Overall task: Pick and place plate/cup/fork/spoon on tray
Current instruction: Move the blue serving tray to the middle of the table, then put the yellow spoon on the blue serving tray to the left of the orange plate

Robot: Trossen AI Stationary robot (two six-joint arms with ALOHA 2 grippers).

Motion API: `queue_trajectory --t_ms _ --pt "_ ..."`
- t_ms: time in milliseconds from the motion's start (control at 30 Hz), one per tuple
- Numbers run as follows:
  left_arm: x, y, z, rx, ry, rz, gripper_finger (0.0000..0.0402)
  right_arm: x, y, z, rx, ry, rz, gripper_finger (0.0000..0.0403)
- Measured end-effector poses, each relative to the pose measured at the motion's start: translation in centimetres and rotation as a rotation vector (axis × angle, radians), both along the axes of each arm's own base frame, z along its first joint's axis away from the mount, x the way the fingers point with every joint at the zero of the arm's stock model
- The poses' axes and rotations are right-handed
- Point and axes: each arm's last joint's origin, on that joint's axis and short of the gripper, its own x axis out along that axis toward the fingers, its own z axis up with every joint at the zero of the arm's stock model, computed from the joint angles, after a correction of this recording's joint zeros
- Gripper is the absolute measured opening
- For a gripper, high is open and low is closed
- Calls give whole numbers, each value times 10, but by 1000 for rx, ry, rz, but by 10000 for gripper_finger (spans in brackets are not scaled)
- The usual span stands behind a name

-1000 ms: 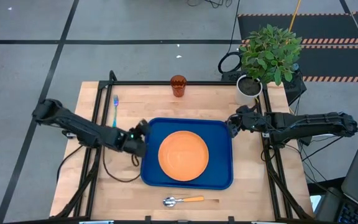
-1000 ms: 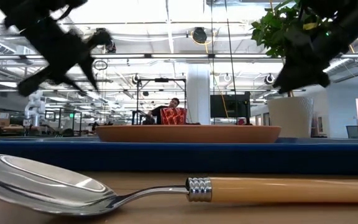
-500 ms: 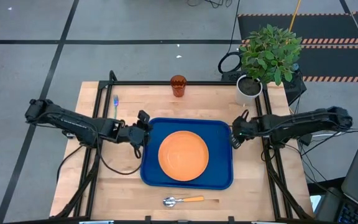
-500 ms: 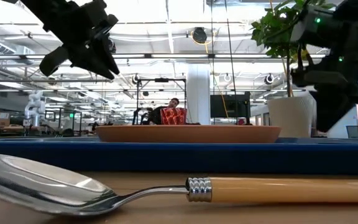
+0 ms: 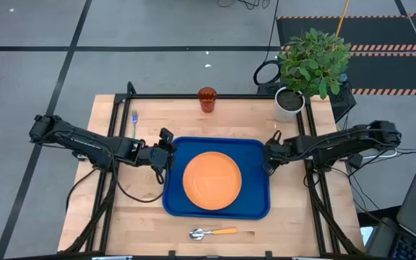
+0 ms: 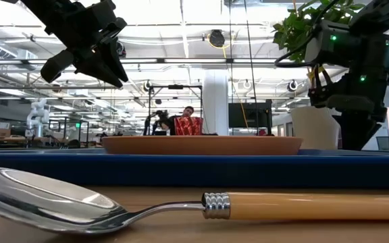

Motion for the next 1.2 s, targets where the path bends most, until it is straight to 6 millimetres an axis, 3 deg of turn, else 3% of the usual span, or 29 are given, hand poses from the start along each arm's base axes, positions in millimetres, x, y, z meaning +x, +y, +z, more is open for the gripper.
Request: queue_trajectory --t_ms 267,500,700,867,967,1200 --pt "0 -1 0 -18 -11 11 88 8 -7 3 -49 -82 14 105" --pt "-2 -10 0 -32 -18 -15 88 3 -10 1 -49 -28 -5 105" --pt "-3 -20 0 -140 -76 15 88 -5 -13 9 -201 -20 -39 105" --pt "-3 -21 4 -234 -193 153 88 -5 -15 33 -273 -140 0 105" --pt "-5 -18 9 -305 -250 201 88 1 -12 49 -266 -254 110 105" --pt "-14 -27 24 -687 -257 69 88 27 6 82 -213 -650 417 105"
